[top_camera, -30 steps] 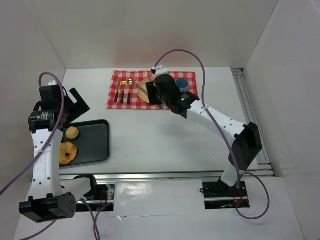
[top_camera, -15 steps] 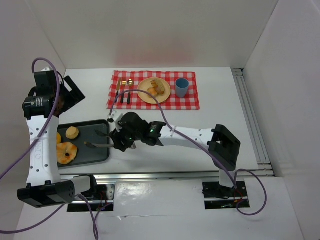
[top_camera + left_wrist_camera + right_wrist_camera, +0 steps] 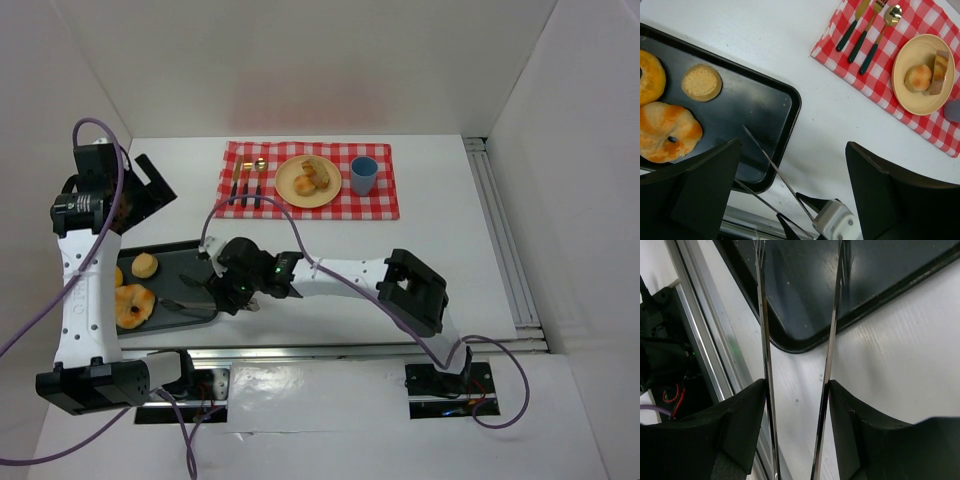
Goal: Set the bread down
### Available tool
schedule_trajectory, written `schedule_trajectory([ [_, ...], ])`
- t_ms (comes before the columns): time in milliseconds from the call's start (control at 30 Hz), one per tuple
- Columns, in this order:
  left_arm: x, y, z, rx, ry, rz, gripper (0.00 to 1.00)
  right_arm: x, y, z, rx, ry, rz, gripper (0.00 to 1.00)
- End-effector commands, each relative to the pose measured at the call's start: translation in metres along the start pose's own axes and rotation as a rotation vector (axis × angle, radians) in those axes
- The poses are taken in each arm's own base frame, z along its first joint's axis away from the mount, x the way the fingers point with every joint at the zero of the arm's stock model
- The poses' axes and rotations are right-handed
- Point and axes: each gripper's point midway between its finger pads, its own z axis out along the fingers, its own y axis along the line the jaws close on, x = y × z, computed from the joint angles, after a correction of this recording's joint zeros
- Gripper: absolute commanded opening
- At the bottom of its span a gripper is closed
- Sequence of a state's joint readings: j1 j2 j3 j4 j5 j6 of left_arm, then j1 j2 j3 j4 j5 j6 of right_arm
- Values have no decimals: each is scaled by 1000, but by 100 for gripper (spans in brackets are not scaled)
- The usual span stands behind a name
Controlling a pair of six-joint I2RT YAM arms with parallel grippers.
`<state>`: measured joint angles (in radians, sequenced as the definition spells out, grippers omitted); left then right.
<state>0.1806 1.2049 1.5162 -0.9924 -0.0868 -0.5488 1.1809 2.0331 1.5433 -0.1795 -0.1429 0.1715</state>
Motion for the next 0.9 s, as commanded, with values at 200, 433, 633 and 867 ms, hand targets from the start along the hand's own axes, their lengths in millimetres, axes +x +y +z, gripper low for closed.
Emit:
schedule_trajectory([
  [200, -9, -9, -2, 56, -44, 17, 99, -56, 15, 19, -36, -132, -16, 59],
  [433, -10, -9, -5, 60, -52, 26, 99, -66, 16, 29, -48, -143, -28, 59],
  [633, -9, -10, -5, 68, -48, 26, 99, -68, 26, 30, -99, -144, -34, 59],
  [867, -10, -9, -5, 60, -52, 26, 99, -70, 27, 20, -103, -167, -47, 59],
])
